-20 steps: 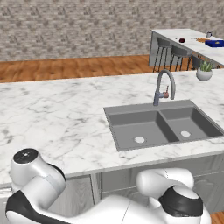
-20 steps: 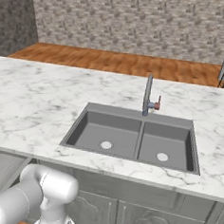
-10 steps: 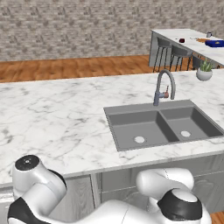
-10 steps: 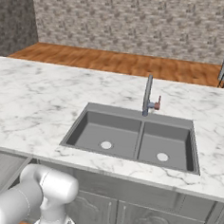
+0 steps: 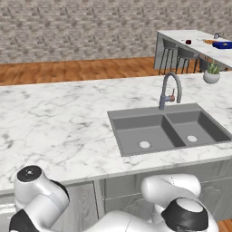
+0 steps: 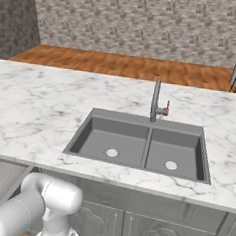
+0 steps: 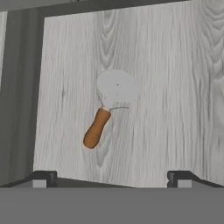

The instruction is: Take the pizza cutter from the drawer on the left and place it on the dining counter for cutting.

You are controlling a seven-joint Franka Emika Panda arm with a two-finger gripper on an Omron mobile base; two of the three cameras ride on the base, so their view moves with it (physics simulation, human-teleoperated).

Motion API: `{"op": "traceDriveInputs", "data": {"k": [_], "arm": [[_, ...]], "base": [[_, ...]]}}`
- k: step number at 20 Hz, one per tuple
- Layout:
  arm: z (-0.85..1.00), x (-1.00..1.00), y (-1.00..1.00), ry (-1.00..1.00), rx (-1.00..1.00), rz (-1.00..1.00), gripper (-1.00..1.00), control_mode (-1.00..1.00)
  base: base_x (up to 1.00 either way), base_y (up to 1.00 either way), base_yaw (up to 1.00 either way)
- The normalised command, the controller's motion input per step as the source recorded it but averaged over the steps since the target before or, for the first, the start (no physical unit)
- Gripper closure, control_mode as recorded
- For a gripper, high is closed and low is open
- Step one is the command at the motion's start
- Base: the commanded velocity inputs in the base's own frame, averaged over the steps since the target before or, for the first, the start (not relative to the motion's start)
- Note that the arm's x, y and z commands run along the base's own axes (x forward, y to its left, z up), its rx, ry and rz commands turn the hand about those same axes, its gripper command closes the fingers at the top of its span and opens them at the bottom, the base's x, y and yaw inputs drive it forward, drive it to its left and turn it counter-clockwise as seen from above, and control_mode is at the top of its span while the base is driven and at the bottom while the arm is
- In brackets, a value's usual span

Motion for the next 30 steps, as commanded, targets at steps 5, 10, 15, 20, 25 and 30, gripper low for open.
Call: {"op": "traceDriveInputs", "data": {"k": [5, 10, 15, 20, 25, 30], "arm": [[-0.12, 0.00, 0.17, 0.00, -0.03, -0.04, -1.00, -1.00], [-0.20, 0.06, 0.18, 0.00, -0.04, -0.04, -1.00, -1.00], [-0.21, 0.13, 0.22, 0.05, -0.04, -0.04, -1.00, -1.00], [-0.20, 0.15, 0.21, 0.14, -0.03, -0.02, -1.00, -1.00], [-0.23, 0.14, 0.17, 0.11, -0.05, 0.00, -1.00, -1.00], [-0.22, 0.06, 0.17, 0.04, -0.06, 0.00, -1.00, -1.00]], "base": [[0.00, 0.00, 0.00], [0.00, 0.00, 0.00], [0.00, 0.00, 0.00], [0.00, 0.00, 0.00], [0.00, 0.00, 0.00], [0.00, 0.00, 0.00]]}}
